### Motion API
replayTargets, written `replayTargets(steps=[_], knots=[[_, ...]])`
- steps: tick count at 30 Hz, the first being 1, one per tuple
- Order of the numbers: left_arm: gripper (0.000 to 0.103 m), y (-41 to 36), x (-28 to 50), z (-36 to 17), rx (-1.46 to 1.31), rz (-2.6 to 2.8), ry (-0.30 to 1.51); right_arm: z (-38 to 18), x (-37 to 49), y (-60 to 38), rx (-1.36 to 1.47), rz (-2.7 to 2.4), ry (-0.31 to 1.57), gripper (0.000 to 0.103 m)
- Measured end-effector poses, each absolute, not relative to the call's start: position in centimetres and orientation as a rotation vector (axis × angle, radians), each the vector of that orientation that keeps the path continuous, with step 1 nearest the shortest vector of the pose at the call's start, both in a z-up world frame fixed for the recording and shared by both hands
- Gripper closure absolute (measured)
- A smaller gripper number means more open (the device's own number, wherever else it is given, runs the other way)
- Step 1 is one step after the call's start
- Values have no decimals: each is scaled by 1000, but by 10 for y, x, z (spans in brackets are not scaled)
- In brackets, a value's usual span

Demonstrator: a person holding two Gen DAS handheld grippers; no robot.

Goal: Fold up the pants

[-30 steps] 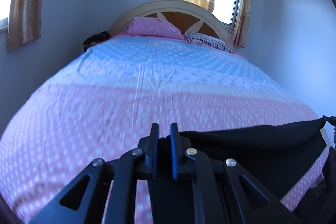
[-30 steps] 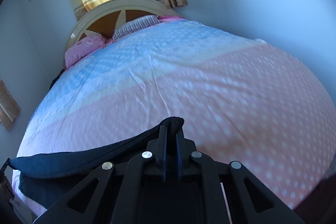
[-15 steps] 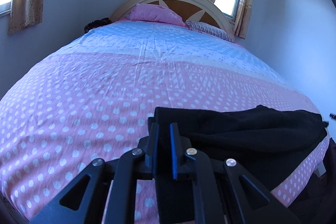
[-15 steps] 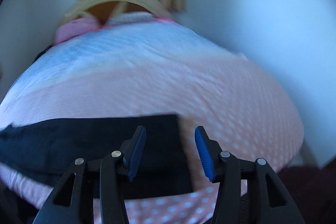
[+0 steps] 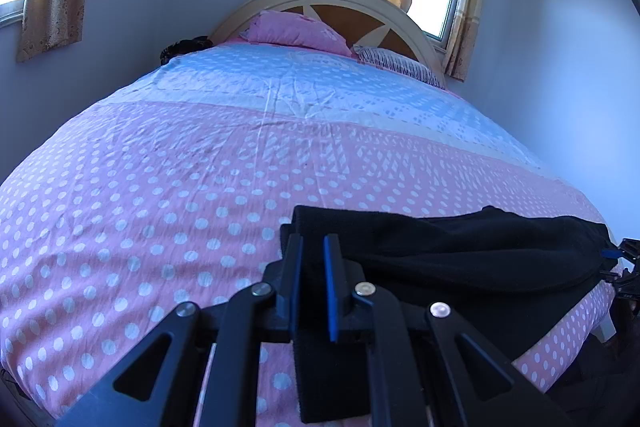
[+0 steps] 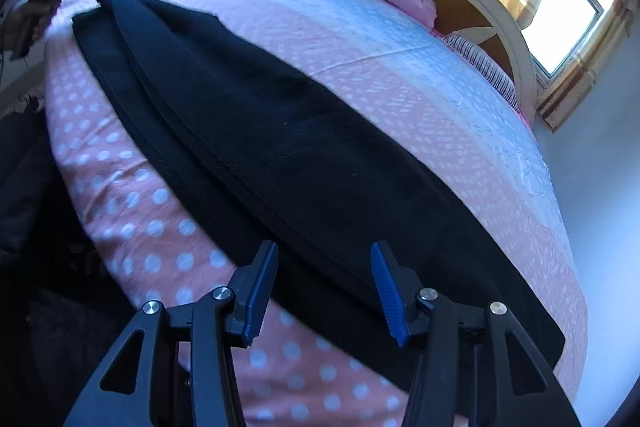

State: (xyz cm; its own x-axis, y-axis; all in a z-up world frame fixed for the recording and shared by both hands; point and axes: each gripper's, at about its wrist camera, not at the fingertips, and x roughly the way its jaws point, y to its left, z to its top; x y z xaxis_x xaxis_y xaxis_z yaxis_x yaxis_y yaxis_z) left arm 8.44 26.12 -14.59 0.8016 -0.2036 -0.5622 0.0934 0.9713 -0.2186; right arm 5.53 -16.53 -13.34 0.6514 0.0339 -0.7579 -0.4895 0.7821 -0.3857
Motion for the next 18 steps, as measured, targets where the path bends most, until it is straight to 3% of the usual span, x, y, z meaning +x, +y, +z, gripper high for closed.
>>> replayTargets(steps=[1,3,4,11,13,14,18], knots=[[92,260,85,-146,-184,-159,622,-135,59,-164,-617,323,817,57],[92,259,86,-147,-180,-158,626,-133,67,-164,-591,352,819,76],[92,259,86,-147,-178,-160,627,-129,68,-165,-588,356,822,98],[93,255,65,-126,-56,-240,526,-97,45,-173,-572,353,765,100],[93,255,60,-127,-34,-252,527,-103,41,-175,-569,356,780,100],[100,255,59,-131,-29,-260,540,-108,42,-175,-572,356,788,100],[101,267,58,-151,-51,-243,590,-135,38,-173,-588,349,822,100]])
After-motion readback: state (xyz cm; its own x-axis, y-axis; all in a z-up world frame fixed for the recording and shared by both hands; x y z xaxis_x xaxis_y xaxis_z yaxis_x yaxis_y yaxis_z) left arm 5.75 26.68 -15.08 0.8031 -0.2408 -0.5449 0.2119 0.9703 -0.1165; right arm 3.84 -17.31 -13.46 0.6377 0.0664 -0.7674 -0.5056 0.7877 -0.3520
